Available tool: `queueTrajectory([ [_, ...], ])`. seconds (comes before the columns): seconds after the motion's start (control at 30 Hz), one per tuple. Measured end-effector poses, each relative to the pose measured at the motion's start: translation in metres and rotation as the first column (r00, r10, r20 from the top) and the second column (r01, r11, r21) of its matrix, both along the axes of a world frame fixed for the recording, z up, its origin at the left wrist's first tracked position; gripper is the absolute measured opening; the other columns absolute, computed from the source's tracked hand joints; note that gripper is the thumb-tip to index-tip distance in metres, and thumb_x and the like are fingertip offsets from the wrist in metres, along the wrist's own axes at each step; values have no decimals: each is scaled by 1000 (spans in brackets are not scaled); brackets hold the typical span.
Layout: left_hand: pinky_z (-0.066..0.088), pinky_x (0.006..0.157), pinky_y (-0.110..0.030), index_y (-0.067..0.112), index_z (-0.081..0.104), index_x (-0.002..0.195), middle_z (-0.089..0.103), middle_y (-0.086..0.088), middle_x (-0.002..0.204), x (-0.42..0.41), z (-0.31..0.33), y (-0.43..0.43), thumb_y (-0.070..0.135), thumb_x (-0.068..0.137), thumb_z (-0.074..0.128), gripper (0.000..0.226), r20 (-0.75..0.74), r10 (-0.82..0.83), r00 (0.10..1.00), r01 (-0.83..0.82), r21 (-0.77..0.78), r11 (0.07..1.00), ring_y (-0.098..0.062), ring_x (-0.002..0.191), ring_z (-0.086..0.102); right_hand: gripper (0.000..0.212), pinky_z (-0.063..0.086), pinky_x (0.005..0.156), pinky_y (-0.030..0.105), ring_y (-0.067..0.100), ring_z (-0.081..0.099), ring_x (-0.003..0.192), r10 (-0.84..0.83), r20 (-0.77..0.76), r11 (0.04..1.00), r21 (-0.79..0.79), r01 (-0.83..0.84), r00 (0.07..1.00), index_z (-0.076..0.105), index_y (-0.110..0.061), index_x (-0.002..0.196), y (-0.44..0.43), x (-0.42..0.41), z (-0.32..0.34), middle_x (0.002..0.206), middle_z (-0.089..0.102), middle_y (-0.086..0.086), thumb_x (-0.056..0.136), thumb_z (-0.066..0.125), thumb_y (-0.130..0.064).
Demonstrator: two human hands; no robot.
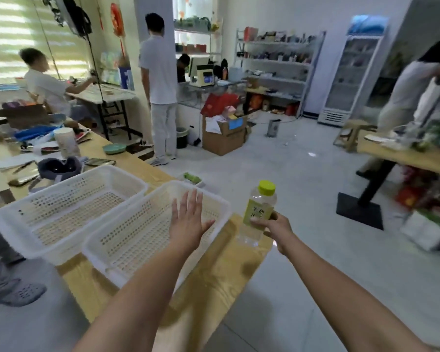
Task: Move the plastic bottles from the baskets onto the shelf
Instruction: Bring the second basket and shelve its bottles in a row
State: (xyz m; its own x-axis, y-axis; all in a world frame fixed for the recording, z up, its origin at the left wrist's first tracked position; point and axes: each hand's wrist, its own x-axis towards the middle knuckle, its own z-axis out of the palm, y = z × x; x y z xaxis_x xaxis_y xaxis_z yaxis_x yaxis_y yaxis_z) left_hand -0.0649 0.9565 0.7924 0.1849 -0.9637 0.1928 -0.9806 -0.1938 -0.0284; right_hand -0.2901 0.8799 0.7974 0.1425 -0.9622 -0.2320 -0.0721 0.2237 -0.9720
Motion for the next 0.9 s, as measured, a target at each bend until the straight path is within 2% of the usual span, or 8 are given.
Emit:
queueTrajectory([
  [0.07, -14, 114, -47, 11, -1, 153, -5, -8, 162, -32, 6, -12, 71, 75, -22, 101, -22, -103, 994, 103, -22, 994, -27, 148, -8, 39, 52, 86, 37, 22, 65, 96, -103, 16, 995, 9, 103, 995, 64, -11, 105, 9, -43, 4, 106, 69, 8, 70, 81, -10],
  [0.23, -12, 115, -47, 13, 2, 154, -1, -5, 162, -148, 17, -31, 73, 74, -20, 102, -29, -335, 942, 334, -44, 942, -27, 149, -4, 33, 49, 96, 43, 22, 65, 98, -347, 34, 938, 11, 347, 937, 65, -13, 100, 57, -168, 10, 104, 70, 6, 71, 80, -11],
  [0.4, -19, 115, -46, 16, -15, 152, -21, -2, 159, -301, 21, -4, 67, 88, -1, 83, -4, -585, 811, 585, -36, 810, -24, 146, -21, 35, 48, 91, 38, 16, 65, 91, -602, -23, 798, -1, 602, 798, 66, -13, 103, 146, -307, 18, 98, 71, 2, 71, 81, -15],
  [0.5, -19, 113, -45, 17, -17, 151, -24, -2, 158, -390, 22, 26, 65, 93, 10, 80, 7, -722, 692, 722, -28, 691, -22, 145, -23, 35, 49, 78, 32, 18, 64, 89, -734, -67, 678, -20, 735, 676, 67, -13, 101, 214, -381, 20, 95, 70, 2, 69, 82, -16],
  [0.63, -13, 117, -45, 17, -13, 153, -18, -3, 160, -504, 24, 85, 68, 87, 7, 85, -17, -864, 503, 863, -44, 503, -23, 147, -19, 36, 49, 66, 24, 17, 66, 84, -875, -62, 482, -30, 875, 480, 66, -8, 102, 322, -464, 23, 97, 70, 5, 69, 81, -7],
  [0.73, -15, 116, -45, 17, -12, 153, -16, -3, 160, -581, 28, 135, 68, 91, 13, 83, -22, -942, 335, 941, -44, 336, -24, 147, -18, 37, 53, 77, 31, 21, 67, 91, -938, -98, 338, -27, 941, 334, 68, -9, 103, 406, -510, 21, 103, 71, 6, 68, 82, -10],
  [0.83, -16, 114, -45, 18, -11, 153, -15, -1, 161, -641, 31, 187, 74, 84, 3, 90, -23, -988, 153, 986, -62, 154, -23, 147, -18, 38, 54, 88, 42, 25, 68, 94, -980, -86, 181, -20, 983, 178, 69, -9, 101, 481, -541, 19, 103, 72, 8, 66, 84, -9],
  [0.9, -18, 114, -45, 18, -13, 152, -19, -1, 159, -672, 32, 222, 73, 87, 8, 87, -5, -999, 31, 998, -47, 32, -21, 145, -22, 37, 54, 89, 44, 25, 68, 93, -995, -71, 73, -15, 997, 72, 69, -10, 98, 525, -550, 22, 102, 72, 8, 64, 85, -10],
])
